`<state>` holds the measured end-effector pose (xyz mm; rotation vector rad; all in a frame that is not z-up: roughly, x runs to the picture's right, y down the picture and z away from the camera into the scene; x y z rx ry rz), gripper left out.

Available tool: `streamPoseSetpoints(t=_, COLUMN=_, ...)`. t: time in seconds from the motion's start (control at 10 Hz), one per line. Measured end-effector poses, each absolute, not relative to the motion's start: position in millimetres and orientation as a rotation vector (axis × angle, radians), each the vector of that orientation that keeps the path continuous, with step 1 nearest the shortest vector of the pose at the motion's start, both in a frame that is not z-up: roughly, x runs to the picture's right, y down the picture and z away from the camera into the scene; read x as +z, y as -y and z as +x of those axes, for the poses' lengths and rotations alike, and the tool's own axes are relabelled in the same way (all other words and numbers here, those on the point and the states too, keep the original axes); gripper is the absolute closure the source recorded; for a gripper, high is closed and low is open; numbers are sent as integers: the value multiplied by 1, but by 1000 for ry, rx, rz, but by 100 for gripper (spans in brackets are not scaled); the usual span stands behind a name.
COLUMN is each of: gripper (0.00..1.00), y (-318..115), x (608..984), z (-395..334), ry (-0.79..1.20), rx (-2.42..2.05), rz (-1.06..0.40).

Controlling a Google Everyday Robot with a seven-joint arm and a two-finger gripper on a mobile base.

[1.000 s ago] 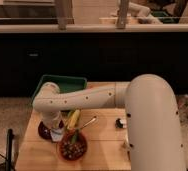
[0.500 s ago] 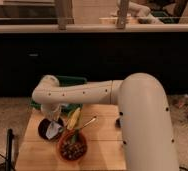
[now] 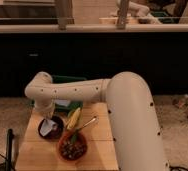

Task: Wipe purple bowl with towel

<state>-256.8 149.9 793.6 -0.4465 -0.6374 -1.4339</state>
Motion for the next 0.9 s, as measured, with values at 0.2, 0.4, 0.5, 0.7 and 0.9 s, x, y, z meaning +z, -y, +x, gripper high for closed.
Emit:
streamPoseSetpoints(t=0.2, gripper=100, y=-154, x=787, z=-272, ry=660, rx=-1469, rz=-435)
streamPoseSetpoints(t=0.4, gripper=100, y=-159, x=776, z=-276, ry=674, rx=-1482, rz=-425)
streamPoseSetpoints(t=0.5, gripper=100, y=-161, x=769, z=-276, ry=681, rx=-1476, rz=-422)
streamPoseSetpoints(t=0.7, gripper=100, y=-165, x=759, z=-266, ry=684, rx=-1449, rz=-424)
streamPoseSetpoints(t=0.9, gripper=100, y=-166, x=751, z=-248, ry=676, rx=-1416, rz=-427)
